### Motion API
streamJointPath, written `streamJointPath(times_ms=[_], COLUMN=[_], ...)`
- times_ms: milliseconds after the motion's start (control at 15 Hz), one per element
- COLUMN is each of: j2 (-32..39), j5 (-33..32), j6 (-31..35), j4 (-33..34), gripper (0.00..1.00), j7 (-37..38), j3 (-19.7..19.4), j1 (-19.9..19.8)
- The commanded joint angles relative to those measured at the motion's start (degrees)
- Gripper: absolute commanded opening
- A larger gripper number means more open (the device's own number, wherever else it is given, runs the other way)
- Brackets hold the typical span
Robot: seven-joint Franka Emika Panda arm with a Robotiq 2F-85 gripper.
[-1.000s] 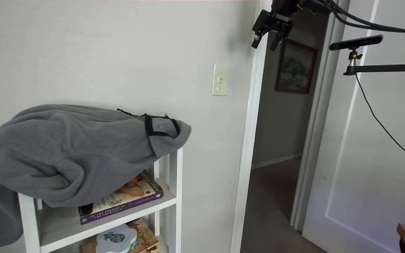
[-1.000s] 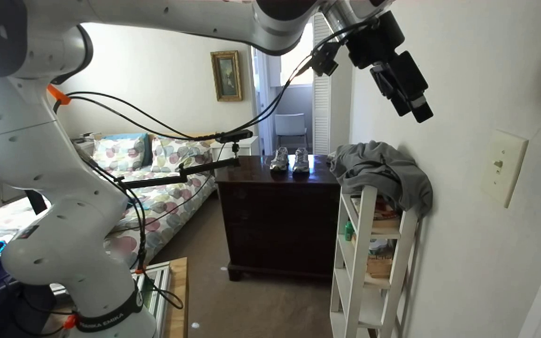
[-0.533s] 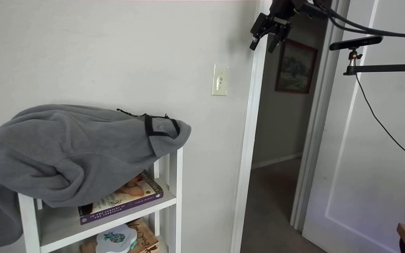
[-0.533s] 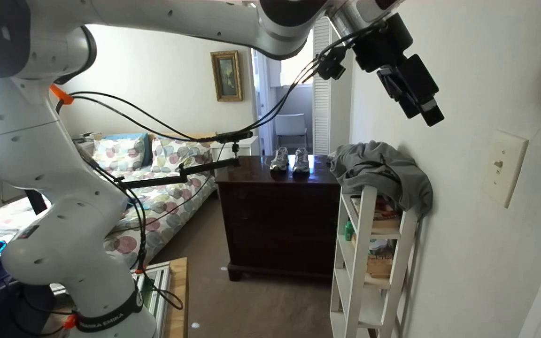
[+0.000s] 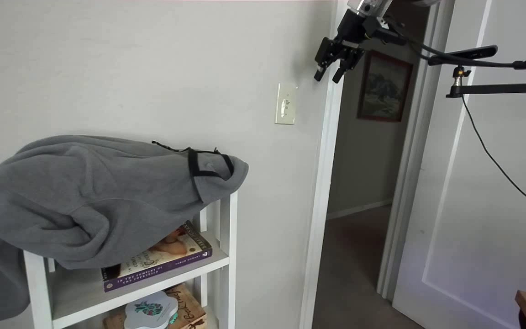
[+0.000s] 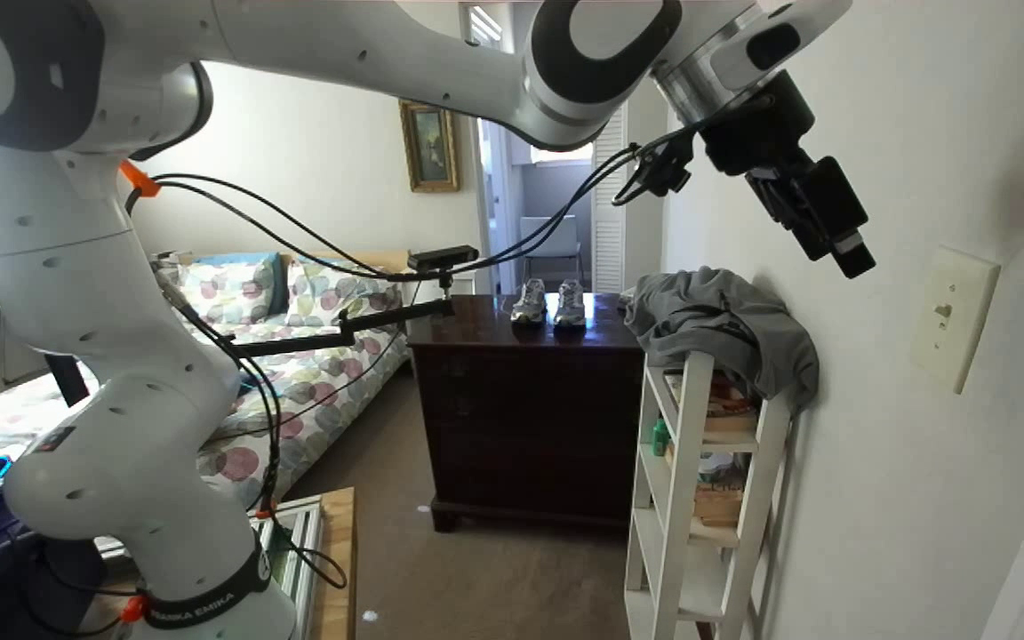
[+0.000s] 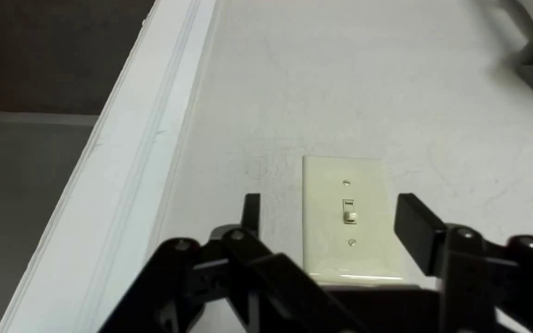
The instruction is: Turn off the light switch.
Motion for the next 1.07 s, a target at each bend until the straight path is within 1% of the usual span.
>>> streamJointPath(times_ms=[0,133,333,400,467,533,667,1000], j2=[2.90,4.13,6.04,6.71,7.31,7.95,9.24,12.07], j5=[-2.83,-2.97,-2.35,-2.29,-2.41,-2.23,-2.70,-1.59], j6=[3.54,5.06,6.51,6.60,6.87,6.91,7.33,7.72], j4=[2.25,2.95,4.29,4.86,5.33,5.93,6.88,9.50], gripper=[0.45,0.33,0.11,0.05,0.01,0.00,0.00,0.00], j7=[2.37,2.36,1.71,1.64,1.67,1.48,1.64,0.77], j3=[-1.46,-1.88,-2.36,-2.45,-2.56,-2.71,-3.17,-4.61], j1=[1.10,1.39,2.12,2.43,2.70,3.00,3.55,4.38])
